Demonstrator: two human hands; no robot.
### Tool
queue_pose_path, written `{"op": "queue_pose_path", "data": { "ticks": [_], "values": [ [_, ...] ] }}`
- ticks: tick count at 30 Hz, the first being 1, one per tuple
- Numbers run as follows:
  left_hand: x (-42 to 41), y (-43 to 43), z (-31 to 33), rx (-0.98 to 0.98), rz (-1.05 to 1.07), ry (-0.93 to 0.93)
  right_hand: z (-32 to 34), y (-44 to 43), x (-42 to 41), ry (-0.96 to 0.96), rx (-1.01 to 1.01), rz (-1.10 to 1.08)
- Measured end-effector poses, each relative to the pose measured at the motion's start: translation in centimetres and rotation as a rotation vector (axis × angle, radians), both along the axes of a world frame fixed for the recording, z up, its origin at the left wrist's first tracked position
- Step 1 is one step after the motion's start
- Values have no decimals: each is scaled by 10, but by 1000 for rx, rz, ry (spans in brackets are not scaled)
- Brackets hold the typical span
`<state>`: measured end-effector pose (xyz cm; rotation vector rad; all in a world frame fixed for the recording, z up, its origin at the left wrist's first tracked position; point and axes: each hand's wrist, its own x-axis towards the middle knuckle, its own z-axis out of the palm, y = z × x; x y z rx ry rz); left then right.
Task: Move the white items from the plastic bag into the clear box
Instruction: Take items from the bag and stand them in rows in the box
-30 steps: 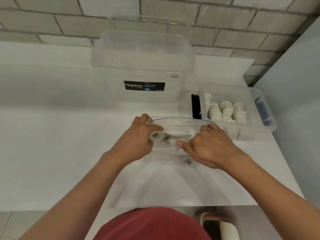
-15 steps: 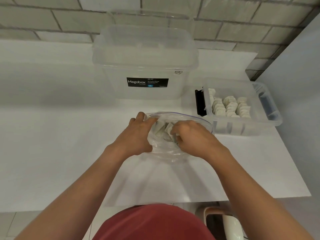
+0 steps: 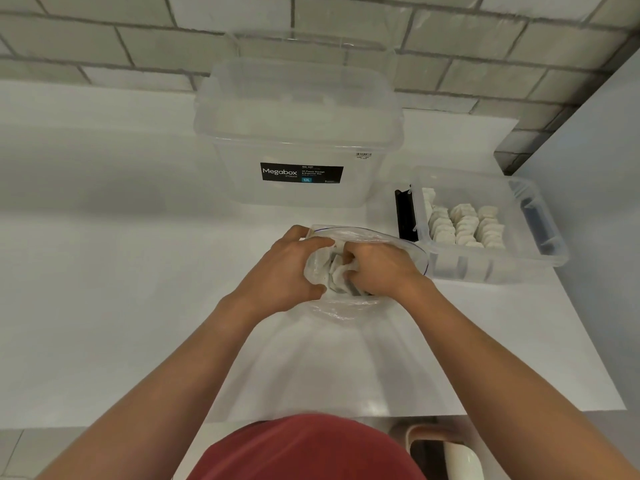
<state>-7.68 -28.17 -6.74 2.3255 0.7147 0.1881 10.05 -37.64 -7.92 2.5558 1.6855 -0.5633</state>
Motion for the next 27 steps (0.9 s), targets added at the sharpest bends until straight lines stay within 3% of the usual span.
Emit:
{"op": "queue_pose_path", "data": {
  "ticks": [13,19,27],
  "values": [
    [4,3,1,-52,35,3,28,-26,-11,387,386,-78],
    [7,-2,0,-20,69,-36,28,-30,-13,435,419,-126],
    [8,-4,1,-7,32,-37,33,-30,-16,305,446,-138]
  ]
}}
